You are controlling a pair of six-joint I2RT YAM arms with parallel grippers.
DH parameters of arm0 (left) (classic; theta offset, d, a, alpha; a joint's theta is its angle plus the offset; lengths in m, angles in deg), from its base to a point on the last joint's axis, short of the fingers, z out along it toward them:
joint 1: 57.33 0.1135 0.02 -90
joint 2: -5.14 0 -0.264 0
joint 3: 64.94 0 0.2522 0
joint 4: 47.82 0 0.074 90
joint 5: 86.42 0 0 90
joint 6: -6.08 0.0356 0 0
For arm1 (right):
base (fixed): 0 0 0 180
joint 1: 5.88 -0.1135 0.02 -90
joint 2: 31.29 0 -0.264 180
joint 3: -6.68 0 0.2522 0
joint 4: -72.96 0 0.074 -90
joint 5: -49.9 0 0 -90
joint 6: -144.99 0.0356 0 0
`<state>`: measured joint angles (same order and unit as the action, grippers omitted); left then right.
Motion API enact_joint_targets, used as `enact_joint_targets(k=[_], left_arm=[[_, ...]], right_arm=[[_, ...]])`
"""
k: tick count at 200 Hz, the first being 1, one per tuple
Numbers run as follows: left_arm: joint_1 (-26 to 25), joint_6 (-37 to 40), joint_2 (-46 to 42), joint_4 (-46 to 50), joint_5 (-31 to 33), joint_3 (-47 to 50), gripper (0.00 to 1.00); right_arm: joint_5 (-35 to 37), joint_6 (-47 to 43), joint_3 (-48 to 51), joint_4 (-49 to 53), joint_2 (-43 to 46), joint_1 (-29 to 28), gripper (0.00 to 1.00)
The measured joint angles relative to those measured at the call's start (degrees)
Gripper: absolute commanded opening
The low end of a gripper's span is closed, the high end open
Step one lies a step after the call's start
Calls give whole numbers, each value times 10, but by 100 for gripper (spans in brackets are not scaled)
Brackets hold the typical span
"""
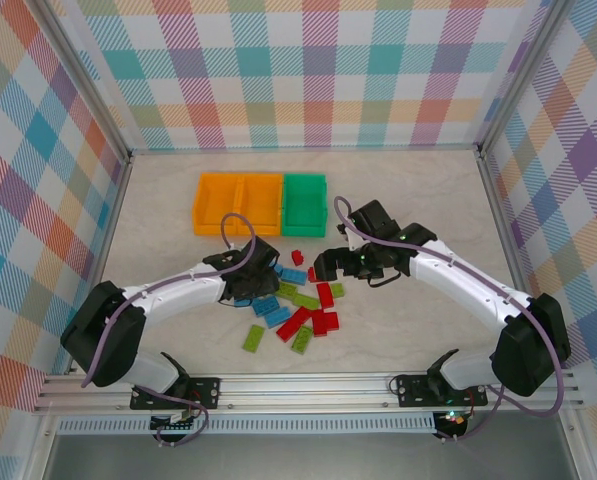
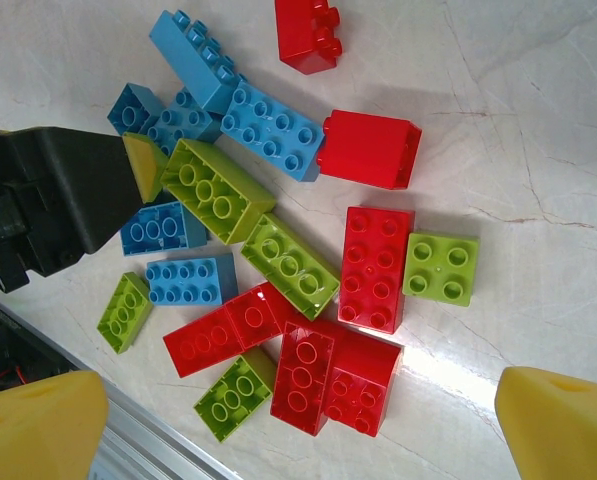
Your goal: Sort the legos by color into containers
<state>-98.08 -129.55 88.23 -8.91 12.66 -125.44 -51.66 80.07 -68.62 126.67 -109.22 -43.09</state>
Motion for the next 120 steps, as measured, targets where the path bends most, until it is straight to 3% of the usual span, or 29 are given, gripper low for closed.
enact_joint_targets(k=[49, 97, 120], left_arm=[[0, 1, 16, 4, 0, 0, 54], [0, 2, 19, 4, 10, -1, 34], [0, 2, 19, 7, 13, -7, 30]], right_arm=[[1, 0, 0, 0, 2, 0, 100], [1, 2, 0, 0, 9, 0, 100], [1, 3, 0, 0, 9, 0, 99]])
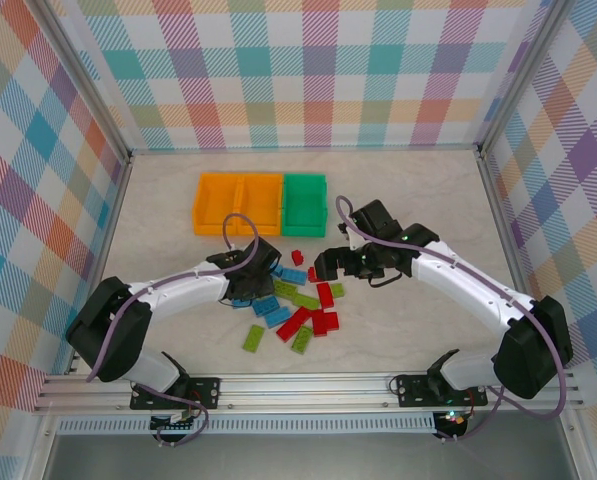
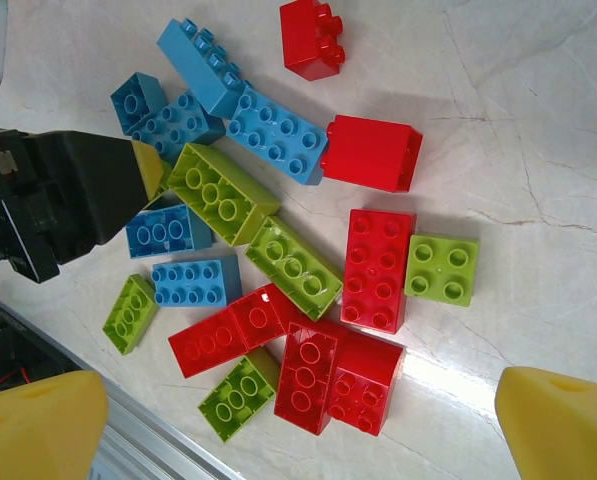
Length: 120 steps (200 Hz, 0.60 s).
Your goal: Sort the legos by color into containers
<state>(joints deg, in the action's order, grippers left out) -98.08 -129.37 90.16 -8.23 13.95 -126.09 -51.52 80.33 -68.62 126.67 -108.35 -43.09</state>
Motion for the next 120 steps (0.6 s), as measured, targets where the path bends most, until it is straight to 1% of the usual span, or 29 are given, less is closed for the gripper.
enact_joint_targets(k=[41, 62, 80, 95, 120], left_arm=[[0, 1, -19, 11, 3, -22, 28], [1, 16, -46, 29, 35, -55, 27], [17, 40, -53, 32, 65, -103, 26], [52, 62, -47, 21, 85, -146, 27], [137, 84, 0, -7, 103, -216, 26]], right_arm=[[0, 8, 0, 0, 7, 0, 100], [0, 12, 0, 0, 19, -4, 100], [0, 16, 0, -7, 28, -9, 100], [0, 21, 0, -17, 34, -11, 100], [3, 26, 0, -31, 39, -11, 100]])
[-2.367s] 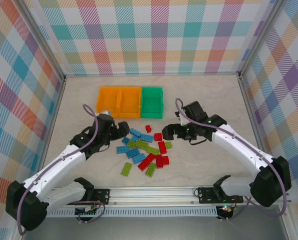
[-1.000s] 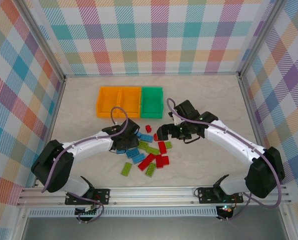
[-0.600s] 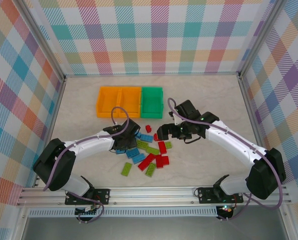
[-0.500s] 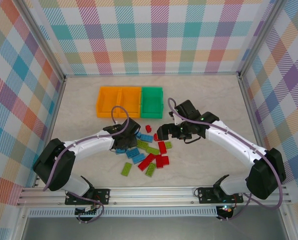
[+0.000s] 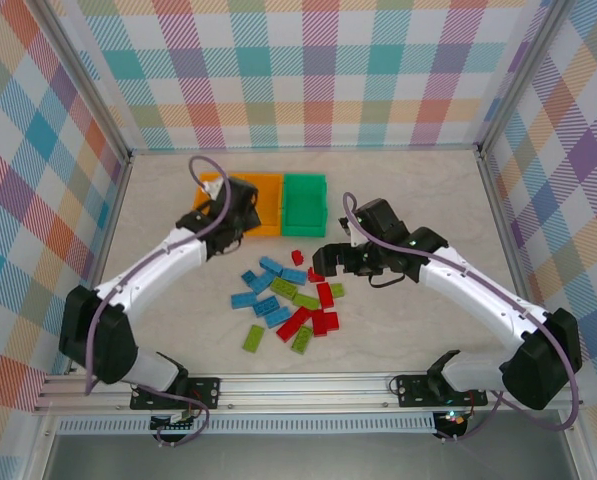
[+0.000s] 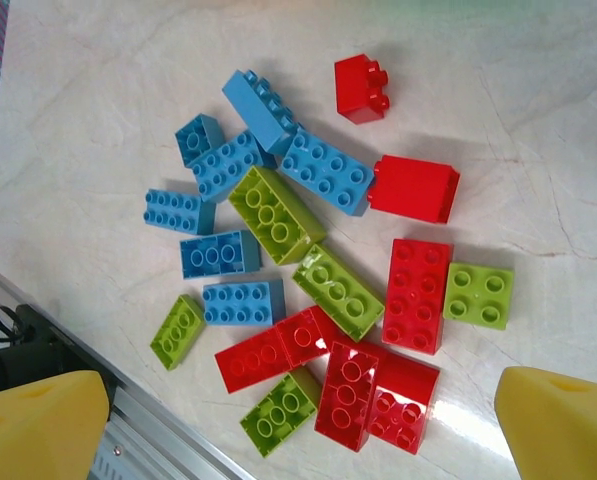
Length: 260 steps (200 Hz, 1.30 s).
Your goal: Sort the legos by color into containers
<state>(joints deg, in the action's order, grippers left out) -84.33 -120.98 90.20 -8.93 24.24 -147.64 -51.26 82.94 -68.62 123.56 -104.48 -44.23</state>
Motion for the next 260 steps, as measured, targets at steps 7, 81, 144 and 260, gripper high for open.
enact_joint_targets(k=[7, 81, 144, 260], left_arm=[[24, 3, 23, -8, 3, -19, 26], [145, 4, 243, -14, -31, -137, 52], [146, 12, 164, -10, -54, -110, 62], [-44, 205, -407, 187, -45, 71, 83]], right_arm=[[1, 1, 0, -2, 0, 0, 100], [17, 1, 15, -8, 18, -3, 100], [28, -1, 14, -8, 13, -3, 100], [86, -101, -252, 8, -334, -128, 77]])
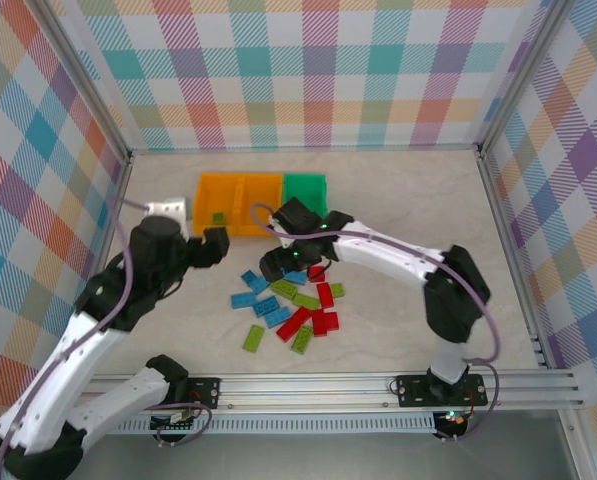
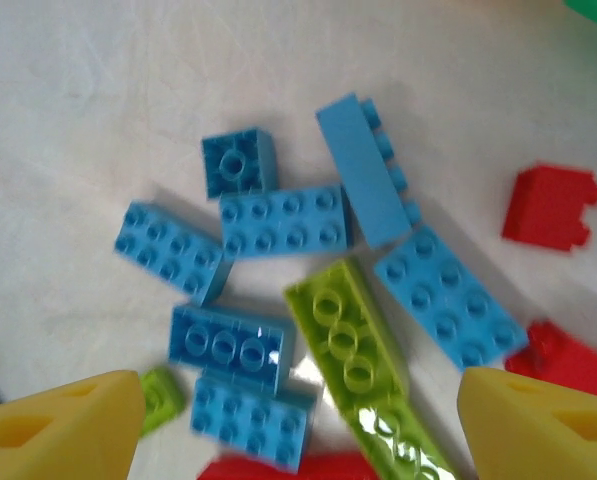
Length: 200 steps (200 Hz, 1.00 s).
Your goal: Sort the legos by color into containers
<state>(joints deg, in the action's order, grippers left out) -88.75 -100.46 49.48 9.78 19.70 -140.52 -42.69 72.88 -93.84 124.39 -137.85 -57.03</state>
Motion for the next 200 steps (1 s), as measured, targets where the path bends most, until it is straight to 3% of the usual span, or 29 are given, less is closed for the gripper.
enact_joint_targets(k=[36, 60, 94, 139, 177, 200], left_arm=[[0, 62, -123, 53, -47, 71, 89], [0, 93, -133, 58, -106, 97, 92], [0, 113, -127, 60, -142, 104, 95], [0, 119, -112, 56, -157, 110, 99], [0, 119, -108, 51, -161, 111, 100], [0, 119, -106, 37, -166, 111, 100]], right_arm=[[33, -17, -108, 21, -126, 1, 66], [51, -25, -169, 38, -190, 1, 56], [69, -36, -212, 55, -240, 1, 38], [81, -42, -232, 68, -258, 1, 23], [94, -47, -223, 65, -244, 5, 21], [116, -51, -169, 46, -175, 10, 20]])
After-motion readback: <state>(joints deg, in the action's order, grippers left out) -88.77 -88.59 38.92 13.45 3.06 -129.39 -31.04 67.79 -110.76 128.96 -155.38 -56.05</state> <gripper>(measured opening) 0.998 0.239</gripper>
